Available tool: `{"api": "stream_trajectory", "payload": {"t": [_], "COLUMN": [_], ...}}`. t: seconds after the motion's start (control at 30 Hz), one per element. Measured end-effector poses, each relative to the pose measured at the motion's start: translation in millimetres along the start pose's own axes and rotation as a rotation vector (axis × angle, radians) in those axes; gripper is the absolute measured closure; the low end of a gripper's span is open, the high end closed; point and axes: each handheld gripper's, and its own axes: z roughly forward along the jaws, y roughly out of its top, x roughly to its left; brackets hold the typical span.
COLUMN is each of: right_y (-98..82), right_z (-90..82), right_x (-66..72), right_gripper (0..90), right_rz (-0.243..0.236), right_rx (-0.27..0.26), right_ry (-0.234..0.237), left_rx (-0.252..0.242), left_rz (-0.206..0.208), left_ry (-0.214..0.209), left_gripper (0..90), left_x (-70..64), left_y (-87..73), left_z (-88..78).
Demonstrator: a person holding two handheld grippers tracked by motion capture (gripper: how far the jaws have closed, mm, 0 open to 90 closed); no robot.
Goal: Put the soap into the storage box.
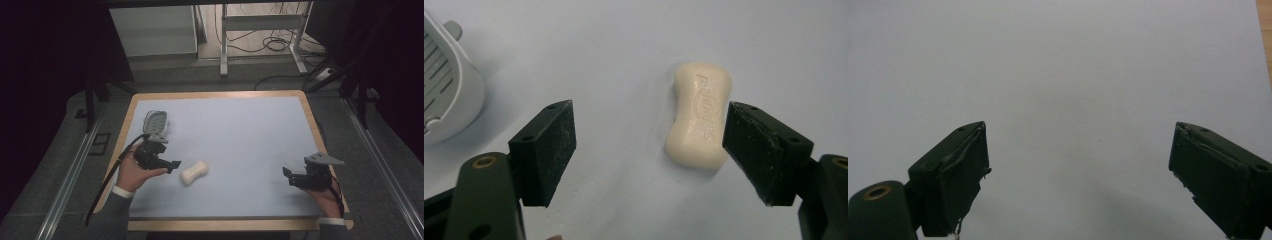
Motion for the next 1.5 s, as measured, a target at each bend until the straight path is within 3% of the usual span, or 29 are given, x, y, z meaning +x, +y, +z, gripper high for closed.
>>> {"api": "stream_trajectory", "payload": {"t": [0.2,0.77,0.9,1.03,1.2,1.5], "right_y": [0.6,0.9,0.4,-0.5,-0.9,-1.4], "right_z": [-0.2,0.6,1.0,2.5,4.3,3.0], "right_x": [0.1,0.4,0.2,0.7,2.5,-0.1], "right_gripper": [9.8,9.9,9.9,9.9,9.9,9.9], "right_rz": [-0.005,-0.009,-0.011,-0.013,-0.027,-0.016], "right_rx": [-0.009,0.0,0.002,0.012,0.022,0.019], "right_ry": [-0.015,-0.012,-0.01,-0.017,-0.022,-0.033], "left_rx": [0.025,0.136,0.153,0.196,0.211,0.265], "left_rz": [0.004,0.074,0.087,0.102,0.099,0.114], "left_ry": [-0.006,-0.057,-0.036,-0.046,-0.045,-0.033], "left_gripper": [21.6,22.4,24.1,24.3,26.5,28.5], "left_x": [-4.3,-28.0,-34.6,-39.5,-43.7,-45.5], "left_y": [3.1,12.1,15.4,17.0,18.4,21.1], "left_z": [10.1,44.1,51.2,62.7,69.7,84.7]}}
